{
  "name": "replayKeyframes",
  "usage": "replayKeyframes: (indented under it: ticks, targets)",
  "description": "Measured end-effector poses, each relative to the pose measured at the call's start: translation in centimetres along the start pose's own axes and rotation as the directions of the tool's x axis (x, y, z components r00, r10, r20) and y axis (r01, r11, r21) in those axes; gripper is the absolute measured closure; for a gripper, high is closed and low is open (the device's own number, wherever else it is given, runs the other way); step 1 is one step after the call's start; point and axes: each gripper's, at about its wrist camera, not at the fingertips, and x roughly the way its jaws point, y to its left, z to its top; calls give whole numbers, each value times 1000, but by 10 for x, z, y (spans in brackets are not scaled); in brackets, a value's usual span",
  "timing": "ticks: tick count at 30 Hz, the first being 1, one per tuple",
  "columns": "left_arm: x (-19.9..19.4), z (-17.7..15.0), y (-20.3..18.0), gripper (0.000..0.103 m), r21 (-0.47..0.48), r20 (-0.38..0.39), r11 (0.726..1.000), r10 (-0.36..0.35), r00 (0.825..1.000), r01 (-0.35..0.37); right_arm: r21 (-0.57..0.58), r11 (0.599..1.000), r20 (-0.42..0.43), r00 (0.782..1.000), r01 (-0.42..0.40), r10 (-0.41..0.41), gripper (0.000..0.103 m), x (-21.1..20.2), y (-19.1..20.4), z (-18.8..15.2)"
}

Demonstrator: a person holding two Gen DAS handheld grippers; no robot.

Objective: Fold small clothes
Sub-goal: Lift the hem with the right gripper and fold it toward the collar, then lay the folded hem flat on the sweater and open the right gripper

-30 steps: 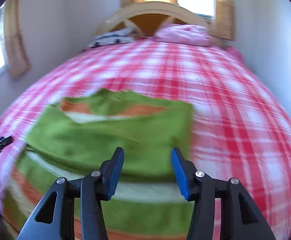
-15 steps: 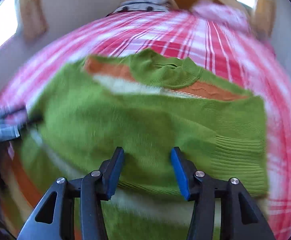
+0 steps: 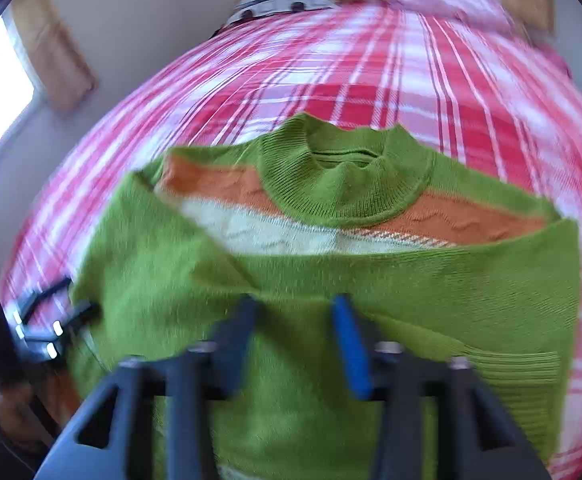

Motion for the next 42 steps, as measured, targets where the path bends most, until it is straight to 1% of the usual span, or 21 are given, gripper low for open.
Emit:
replayKeyframes:
  ticks: [1, 2, 5, 8, 10, 12, 13, 15, 16, 18, 20, 21, 22, 23, 26, 32, 34, 36, 38, 40, 42]
  targets:
    - [0, 0, 0, 0, 1, 1, 1000, 1, 1000, -1, -30, 1000, -5, 1000, 9, -9, 95, -2, 5, -3]
    - [0, 0, 0, 0, 1, 1, 1000, 1, 1000, -1, -65, 998, 1, 1000, 27, -27, 98, -6, 11, -7]
    - [0, 0, 0, 0, 0, 0, 1000, 0, 1000, 0, -147, 987, 69, 996, 70, -61, 100, -23, 25, -18]
    - [0, 0, 0, 0, 1, -1, 1000, 1, 1000, -1, -142, 986, 177, 982, 87, -62, 100, -47, 29, -26]
    - [0, 0, 0, 0, 0, -1, 1000, 1, 1000, -1, -128, 989, 242, 969, 80, -47, 100, -62, 31, -29]
    - [0, 0, 0, 0, 1, -1, 1000, 1, 1000, -1, -141, 978, 303, 947, 154, -105, 100, -67, 35, -34]
    - [0, 0, 0, 0, 1, -2, 1000, 2, 1000, -2, -145, 967, 276, 947, 212, -166, 98, -60, 34, -34]
    - [0, 0, 0, 0, 1, -2, 1000, 1, 1000, -1, -142, 953, 158, 957, 268, -245, 87, -37, 26, -31]
    - [0, 0, 0, 0, 0, -2, 1000, 0, 1000, 0, -131, 961, 144, 963, 245, -226, 85, -36, 22, -34]
    - [0, 0, 0, 0, 1, -1, 1000, 1, 1000, -1, -118, 986, 157, 983, 116, -97, 84, -42, 19, -42]
    - [0, 0, 0, 0, 1, -3, 1000, 2, 1000, -2, -120, 991, 158, 987, 52, -33, 69, -45, 20, -46]
    - [0, 0, 0, 0, 1, -3, 1000, 2, 1000, -2, -116, 993, 148, 989, 26, -8, 66, -43, 21, -47]
    - [0, 0, 0, 0, 1, -4, 1000, 2, 1000, -2, -109, 994, 111, 994, 15, -3, 61, -37, 22, -48]
    - [0, 0, 1, 0, 0, -3, 1000, 2, 1000, -2, -96, 995, 46, 999, 31, -27, 61, -25, 21, -48]
    - [-2, -1, 4, 0, -21, 3, 999, 25, 1000, -25, -49, 988, 35, 989, 148, -146, 61, -24, 14, -47]
    - [-1, -2, 7, 0, -37, 6, 999, 27, 1000, -27, 54, 984, 19, 985, 172, -173, 61, -42, -22, -58]
    - [-1, -2, 7, 0, -36, 5, 999, 29, 1000, -29, 98, 976, 60, 977, 197, -203, 60, -55, -29, -56]
    - [-1, -2, 7, 0, -35, 5, 999, 30, 1000, -30, 94, 988, 121, 984, 120, -131, 60, -65, -25, -50]
    - [-1, -2, 7, 0, -36, 5, 999, 29, 1000, -29, 48, 997, 136, 988, 68, -74, 60, -60, -11, -39]
    - [-1, -2, 6, 0, -39, 4, 999, 26, 1000, -26, 18, 998, 99, 993, 59, -61, 60, -41, -5, -31]
    - [-1, -2, 6, 0, -39, 4, 999, 25, 1000, -24, 82, 994, 46, 997, 66, -70, 60, -20, -20, -32]
